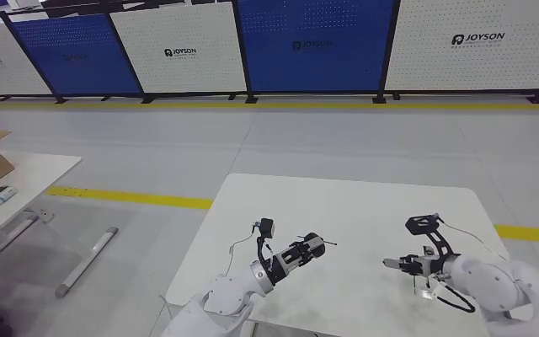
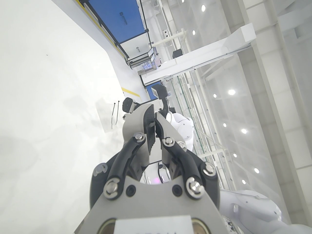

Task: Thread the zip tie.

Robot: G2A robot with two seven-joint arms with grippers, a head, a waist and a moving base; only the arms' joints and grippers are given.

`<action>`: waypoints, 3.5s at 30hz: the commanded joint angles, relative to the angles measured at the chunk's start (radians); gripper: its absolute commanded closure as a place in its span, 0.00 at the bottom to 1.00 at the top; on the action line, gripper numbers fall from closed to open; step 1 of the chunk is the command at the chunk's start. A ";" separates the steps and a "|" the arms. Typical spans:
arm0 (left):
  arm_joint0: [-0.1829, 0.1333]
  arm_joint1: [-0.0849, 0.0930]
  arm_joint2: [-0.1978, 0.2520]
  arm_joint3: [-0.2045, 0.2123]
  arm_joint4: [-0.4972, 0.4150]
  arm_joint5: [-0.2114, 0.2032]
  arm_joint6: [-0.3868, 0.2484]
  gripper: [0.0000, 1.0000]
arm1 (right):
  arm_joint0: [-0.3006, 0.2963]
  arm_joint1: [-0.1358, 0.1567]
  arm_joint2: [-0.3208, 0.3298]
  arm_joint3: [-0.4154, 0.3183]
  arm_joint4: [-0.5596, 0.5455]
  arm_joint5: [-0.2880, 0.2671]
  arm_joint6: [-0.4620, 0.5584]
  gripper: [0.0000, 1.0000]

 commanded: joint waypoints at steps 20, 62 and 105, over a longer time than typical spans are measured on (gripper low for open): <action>0.000 0.000 0.000 0.000 0.000 0.000 0.000 1.00 | 0.063 0.008 -0.006 0.024 0.007 0.056 0.160 0.00; 0.000 0.000 0.000 0.000 0.000 0.000 0.000 1.00 | 0.159 0.008 -0.156 0.106 -0.128 0.201 0.247 0.64; 0.000 0.000 0.000 0.000 0.000 0.000 0.000 1.00 | 0.269 -0.006 -0.292 0.248 -0.105 0.285 0.247 1.00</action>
